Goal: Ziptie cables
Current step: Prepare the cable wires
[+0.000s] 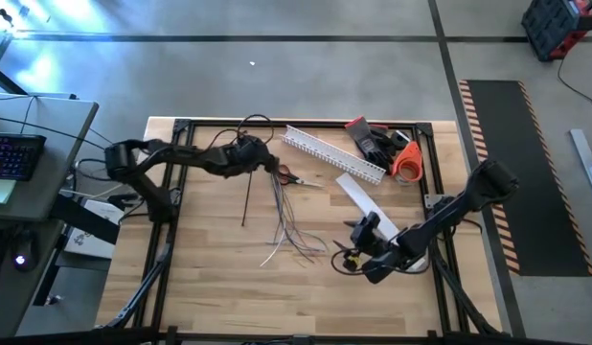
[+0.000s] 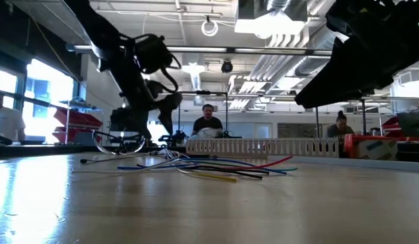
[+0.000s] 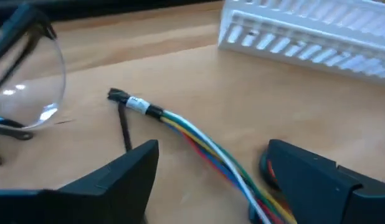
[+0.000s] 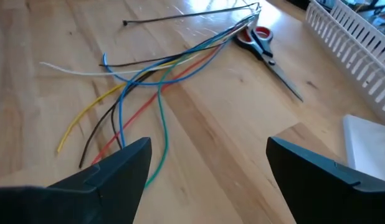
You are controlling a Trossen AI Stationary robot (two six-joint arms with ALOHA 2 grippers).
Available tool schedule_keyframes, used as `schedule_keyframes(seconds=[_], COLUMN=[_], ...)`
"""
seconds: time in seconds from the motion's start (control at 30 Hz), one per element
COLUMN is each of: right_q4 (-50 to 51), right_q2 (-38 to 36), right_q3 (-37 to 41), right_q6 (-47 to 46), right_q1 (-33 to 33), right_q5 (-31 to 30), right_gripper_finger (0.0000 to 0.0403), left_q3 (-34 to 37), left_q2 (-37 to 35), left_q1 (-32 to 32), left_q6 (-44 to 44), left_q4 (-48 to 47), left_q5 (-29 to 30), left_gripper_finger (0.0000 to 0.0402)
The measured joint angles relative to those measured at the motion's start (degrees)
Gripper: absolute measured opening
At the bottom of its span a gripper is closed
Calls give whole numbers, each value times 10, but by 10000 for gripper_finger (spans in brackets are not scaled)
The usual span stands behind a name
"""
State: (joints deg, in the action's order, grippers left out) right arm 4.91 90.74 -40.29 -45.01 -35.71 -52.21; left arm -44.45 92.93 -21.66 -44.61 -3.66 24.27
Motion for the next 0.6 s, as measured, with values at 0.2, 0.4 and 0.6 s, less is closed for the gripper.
schedule_keyframes(seconds=[0.2, 0.4, 0.6], right_q4=[-3, -4, -13], right_q2=[8, 8, 8], right_q3=[0, 0, 0], right_q6=[-1, -1, -1], right_q1=[-5, -6, -7], right_q5=[-1, -3, -3], right_gripper_finger=[307, 307, 307], left_q3=[0, -22, -27], left_q2=[75, 121, 143], left_q1=[-18, -17, -16], left_q6=[-37, -41, -36], left_q4=[68, 38, 29], left_q5=[-10, 29, 42], left_gripper_finger=[289, 277, 212])
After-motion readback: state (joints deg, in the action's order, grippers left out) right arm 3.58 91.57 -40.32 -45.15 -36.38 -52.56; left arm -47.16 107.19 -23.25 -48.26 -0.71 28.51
